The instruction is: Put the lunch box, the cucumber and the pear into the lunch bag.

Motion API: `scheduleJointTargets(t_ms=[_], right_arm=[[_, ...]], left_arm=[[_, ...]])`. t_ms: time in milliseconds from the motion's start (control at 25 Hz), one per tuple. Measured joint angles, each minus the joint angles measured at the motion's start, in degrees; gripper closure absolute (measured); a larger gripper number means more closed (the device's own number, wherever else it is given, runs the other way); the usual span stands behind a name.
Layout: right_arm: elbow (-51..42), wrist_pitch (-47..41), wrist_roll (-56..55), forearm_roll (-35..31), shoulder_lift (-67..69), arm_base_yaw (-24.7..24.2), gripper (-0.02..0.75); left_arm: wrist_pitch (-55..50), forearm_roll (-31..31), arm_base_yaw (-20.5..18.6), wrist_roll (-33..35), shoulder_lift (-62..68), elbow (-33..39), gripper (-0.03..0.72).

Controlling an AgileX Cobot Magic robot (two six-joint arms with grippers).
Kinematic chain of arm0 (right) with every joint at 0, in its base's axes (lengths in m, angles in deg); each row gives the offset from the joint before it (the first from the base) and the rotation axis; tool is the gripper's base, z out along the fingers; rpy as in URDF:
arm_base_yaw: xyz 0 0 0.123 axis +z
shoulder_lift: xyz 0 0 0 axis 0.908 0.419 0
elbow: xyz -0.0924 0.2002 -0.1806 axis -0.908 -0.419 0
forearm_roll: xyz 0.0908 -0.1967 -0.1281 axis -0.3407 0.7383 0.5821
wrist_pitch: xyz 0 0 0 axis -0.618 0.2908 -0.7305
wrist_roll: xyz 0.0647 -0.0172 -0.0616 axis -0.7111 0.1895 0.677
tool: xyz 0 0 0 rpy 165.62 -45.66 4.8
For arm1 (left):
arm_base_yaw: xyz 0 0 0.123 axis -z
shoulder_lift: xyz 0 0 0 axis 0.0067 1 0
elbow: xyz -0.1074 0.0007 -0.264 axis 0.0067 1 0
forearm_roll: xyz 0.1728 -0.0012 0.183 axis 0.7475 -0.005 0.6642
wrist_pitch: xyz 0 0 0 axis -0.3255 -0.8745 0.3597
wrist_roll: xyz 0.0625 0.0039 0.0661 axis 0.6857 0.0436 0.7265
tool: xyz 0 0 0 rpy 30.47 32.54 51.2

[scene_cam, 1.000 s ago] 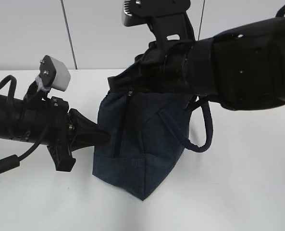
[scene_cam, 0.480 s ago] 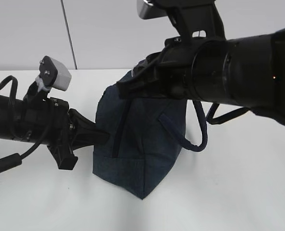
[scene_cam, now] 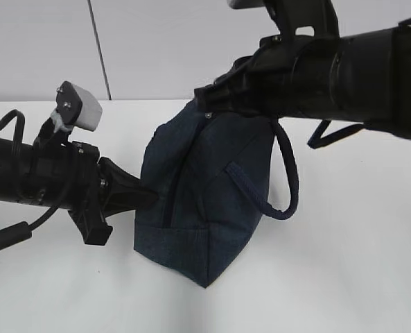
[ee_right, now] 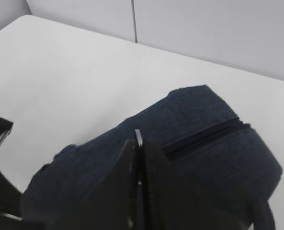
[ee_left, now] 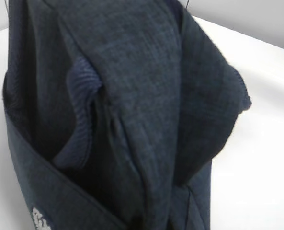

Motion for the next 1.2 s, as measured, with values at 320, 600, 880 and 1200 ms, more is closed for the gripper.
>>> scheduleJointTargets(t_ms=[320, 600, 880, 1200], right_arm=[[8.95, -0.57, 2.42, 0.12, 9.16, -6.74, 0.738], [11.68, -9.22, -0.42, 0.21, 14.91, -16.56, 0.738], [12.19, -24.51, -9.65, 1.25, 21.90, -27.17, 0.738], [12.47, -38.44, -17.91, 1.73, 31.96, -34.17, 0.738]], left_arm=[[0.12, 1.12, -0.17, -0.18, 0.00, 0.06, 0.682], [0.12, 1.36, -0.17, -0.23, 0.00, 0.11, 0.683], [0.23, 1.38, -0.17, -0.23, 0.00, 0.11, 0.683], [0.48, 1.49, -0.17, -0.23, 0.00, 0.11, 0.683]])
